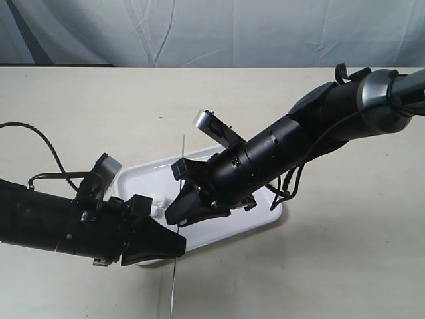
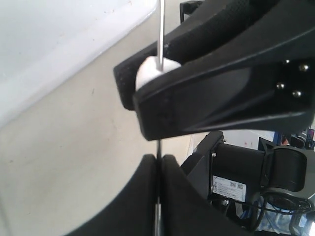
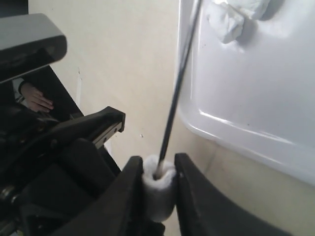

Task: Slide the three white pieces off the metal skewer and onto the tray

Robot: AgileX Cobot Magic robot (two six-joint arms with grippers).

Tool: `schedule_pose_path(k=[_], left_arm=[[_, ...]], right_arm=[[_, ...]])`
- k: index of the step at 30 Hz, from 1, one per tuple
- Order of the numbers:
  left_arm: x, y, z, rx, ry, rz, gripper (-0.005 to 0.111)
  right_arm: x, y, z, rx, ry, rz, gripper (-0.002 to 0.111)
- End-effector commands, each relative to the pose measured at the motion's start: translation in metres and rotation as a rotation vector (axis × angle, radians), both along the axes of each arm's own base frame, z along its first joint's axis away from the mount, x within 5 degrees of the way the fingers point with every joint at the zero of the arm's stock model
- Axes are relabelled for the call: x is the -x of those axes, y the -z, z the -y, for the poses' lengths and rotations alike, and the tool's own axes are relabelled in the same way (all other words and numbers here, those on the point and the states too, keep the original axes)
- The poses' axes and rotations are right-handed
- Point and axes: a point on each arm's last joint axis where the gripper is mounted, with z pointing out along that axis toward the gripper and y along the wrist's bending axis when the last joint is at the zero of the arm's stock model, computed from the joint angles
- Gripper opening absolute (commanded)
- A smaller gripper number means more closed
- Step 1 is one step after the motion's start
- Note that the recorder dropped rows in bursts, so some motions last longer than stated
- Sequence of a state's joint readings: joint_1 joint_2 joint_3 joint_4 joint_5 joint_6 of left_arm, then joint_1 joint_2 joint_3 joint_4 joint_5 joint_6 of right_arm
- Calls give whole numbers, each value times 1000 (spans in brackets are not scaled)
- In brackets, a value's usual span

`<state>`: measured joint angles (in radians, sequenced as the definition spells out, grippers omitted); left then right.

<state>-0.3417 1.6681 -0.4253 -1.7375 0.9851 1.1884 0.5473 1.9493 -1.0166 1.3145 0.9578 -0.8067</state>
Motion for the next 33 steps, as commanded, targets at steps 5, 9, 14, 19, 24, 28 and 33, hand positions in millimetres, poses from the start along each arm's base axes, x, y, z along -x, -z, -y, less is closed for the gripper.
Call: schedule_pose_path(k=[5, 9, 14, 19, 24, 28, 33], left_arm=[[1, -4, 1, 37, 19, 9, 0], [15, -3, 0, 66, 90, -27, 0], [38, 7, -7, 47, 134, -89, 0], [68, 11, -14, 84, 202, -169, 0], [87, 14, -20, 93, 249, -212, 0], [98, 16, -24, 92, 261, -234, 0], [102, 17, -25, 96, 255, -223, 0]], right_arm=[[-4, -3, 0, 9, 19, 47, 18], [-10, 1, 1, 50, 69, 101, 18], [-20, 4, 4, 104, 130, 186, 18], [-34, 0, 4, 145, 158, 290, 18], [-48, -13, -1, 144, 159, 376, 18], [-54, -19, -2, 160, 131, 436, 18], [-53, -17, 1, 226, 83, 448, 19]])
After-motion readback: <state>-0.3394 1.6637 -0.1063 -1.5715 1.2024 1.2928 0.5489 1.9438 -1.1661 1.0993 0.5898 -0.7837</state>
